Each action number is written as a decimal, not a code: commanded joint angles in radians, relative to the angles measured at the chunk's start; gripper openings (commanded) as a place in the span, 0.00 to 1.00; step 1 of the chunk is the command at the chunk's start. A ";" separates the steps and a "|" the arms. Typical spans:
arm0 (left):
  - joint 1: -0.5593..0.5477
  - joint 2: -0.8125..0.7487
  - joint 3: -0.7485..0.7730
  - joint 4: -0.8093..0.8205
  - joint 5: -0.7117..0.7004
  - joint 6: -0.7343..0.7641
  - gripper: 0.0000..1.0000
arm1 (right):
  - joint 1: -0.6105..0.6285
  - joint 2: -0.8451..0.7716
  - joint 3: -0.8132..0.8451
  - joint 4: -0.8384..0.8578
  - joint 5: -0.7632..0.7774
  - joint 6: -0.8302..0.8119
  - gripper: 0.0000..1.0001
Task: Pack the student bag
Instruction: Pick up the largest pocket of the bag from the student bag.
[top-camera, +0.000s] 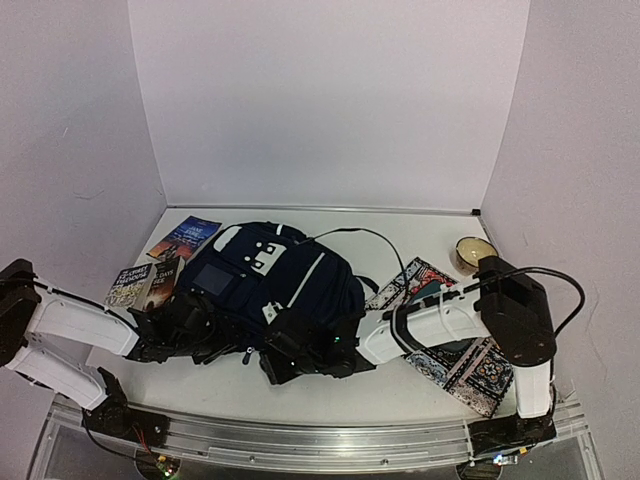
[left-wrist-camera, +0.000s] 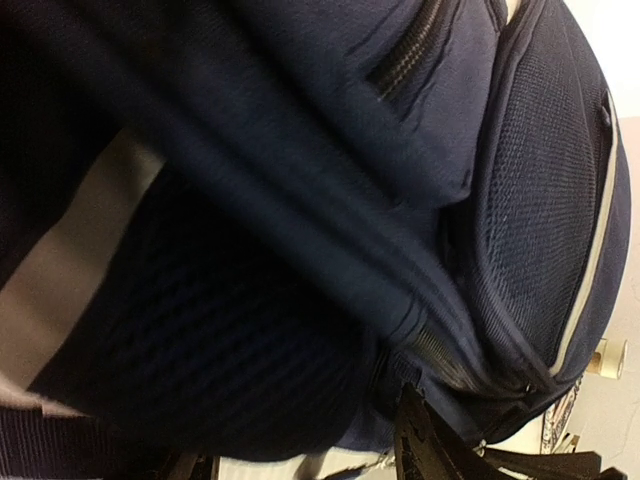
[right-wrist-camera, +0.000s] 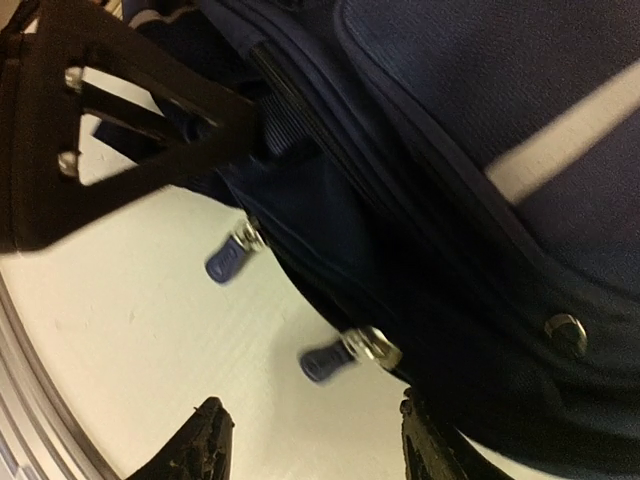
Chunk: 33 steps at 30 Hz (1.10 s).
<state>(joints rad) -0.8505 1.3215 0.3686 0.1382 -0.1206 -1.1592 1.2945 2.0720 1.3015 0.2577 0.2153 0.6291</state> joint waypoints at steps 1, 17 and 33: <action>0.005 0.053 0.056 0.030 -0.012 0.019 0.58 | -0.004 0.054 0.085 0.001 0.043 0.052 0.58; 0.005 0.085 0.069 0.044 -0.001 0.035 0.55 | -0.004 0.167 0.141 -0.087 0.262 0.175 0.43; 0.005 0.123 0.079 0.072 0.001 0.049 0.45 | -0.010 0.213 0.162 -0.005 0.373 0.141 0.14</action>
<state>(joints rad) -0.8484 1.4279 0.4191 0.2067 -0.1235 -1.1271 1.2984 2.2580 1.4450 0.2569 0.5262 0.7985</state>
